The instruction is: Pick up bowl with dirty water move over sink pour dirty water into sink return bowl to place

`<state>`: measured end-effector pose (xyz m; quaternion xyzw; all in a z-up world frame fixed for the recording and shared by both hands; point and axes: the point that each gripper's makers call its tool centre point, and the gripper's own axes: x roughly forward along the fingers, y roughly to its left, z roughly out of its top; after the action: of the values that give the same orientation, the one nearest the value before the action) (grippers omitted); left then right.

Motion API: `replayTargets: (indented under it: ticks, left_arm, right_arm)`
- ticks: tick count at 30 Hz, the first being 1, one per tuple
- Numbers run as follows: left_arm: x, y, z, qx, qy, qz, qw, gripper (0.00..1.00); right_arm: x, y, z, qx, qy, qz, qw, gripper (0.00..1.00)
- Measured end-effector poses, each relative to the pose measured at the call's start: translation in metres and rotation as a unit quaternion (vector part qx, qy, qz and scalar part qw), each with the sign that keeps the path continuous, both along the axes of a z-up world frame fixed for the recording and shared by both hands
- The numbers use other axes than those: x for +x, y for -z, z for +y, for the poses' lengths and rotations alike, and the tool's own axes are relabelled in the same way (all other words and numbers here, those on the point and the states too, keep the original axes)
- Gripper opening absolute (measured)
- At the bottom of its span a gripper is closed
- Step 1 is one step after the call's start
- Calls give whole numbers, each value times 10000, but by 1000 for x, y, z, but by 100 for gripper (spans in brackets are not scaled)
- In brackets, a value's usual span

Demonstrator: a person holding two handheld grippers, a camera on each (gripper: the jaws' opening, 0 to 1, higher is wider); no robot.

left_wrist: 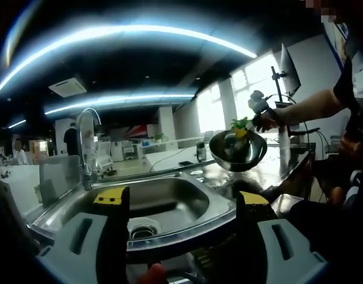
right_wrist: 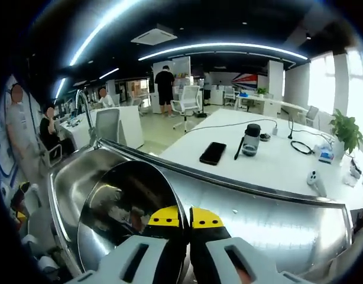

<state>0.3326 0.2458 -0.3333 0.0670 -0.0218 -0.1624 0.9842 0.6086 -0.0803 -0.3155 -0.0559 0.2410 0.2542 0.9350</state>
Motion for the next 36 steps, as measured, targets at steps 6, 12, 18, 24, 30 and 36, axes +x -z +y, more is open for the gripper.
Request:
replayTargets:
  ticks: [6, 12, 18, 24, 30, 36]
  left_arm:
    - [-1, -1, 0, 61, 5, -16, 10000, 73]
    - [-4, -3, 4, 86, -16, -72, 9999, 73]
    - [-3, -5, 11, 171, -70, -117, 9998, 73]
    - [-5, -5, 11, 132, -70, -136, 9998, 74]
    - [-4, -5, 15, 29, -144, -120, 9998, 73]
    - [-5, -6, 11, 21, -86, -144, 9999, 73]
  right_arm:
    - [4, -8, 12, 50, -45, -77, 9999, 0]
    - [5, -13, 26, 79, -116, -109, 9998, 0]
    - [7, -21, 38, 107, -175, -134, 9997, 0]
    - [7, -24, 48, 110, -224, -121, 9996, 0]
    - [5, -27, 60, 166, -280, -72, 9994, 0]
    - [7, -34, 75, 121, -380, -157, 9991, 0]
